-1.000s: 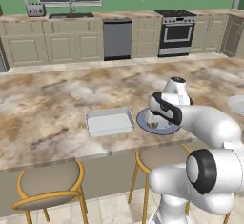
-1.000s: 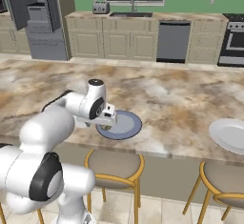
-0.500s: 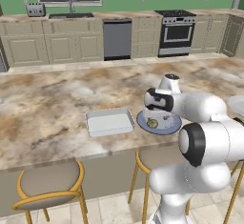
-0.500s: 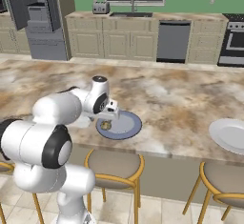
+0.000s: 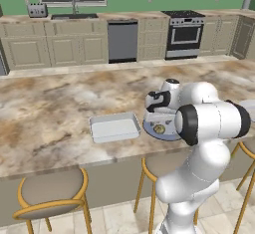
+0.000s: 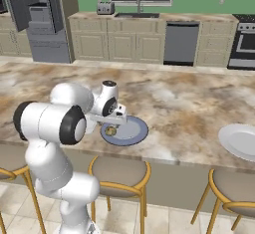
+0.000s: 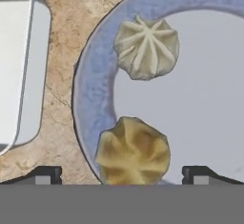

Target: Place two dumplings into each of the tupperware containers and then place the containers in the fridge.

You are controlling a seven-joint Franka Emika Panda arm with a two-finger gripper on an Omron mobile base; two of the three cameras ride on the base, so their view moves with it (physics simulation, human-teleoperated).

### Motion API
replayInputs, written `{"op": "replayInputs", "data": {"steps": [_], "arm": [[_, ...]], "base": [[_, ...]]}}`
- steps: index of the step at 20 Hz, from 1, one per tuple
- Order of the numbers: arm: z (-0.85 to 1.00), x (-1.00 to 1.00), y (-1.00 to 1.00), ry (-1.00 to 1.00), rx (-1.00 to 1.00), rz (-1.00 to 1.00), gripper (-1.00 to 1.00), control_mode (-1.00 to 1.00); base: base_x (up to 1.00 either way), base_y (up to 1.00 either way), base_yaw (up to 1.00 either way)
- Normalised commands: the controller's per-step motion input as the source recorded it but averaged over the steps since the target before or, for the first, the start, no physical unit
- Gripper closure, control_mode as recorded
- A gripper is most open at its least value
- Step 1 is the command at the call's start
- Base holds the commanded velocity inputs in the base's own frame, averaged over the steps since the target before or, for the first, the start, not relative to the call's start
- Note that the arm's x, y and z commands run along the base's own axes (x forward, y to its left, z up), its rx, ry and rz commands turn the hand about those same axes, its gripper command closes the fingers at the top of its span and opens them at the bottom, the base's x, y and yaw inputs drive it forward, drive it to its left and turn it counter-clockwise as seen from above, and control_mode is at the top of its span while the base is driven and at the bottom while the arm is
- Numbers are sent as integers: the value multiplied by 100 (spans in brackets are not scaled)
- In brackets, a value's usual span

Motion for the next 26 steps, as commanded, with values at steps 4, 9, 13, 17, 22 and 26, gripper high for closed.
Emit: {"op": "replayInputs", "data": {"steps": [4,9,13,17,22,26], "arm": [[-30,34,-1,4,1,0,-100,-100],[-15,1,0,9,0,0,-100,-100],[-2,-6,0,6,0,0,-100,-100],[-1,-21,-1,2,0,0,-100,-100],[0,-36,0,0,0,0,-100,-100],[-7,-9,0,0,0,0,-100,-100]], "base": [[0,0,0],[0,0,0],[0,0,0],[0,0,0],[0,0,0],[0,0,0]]}}
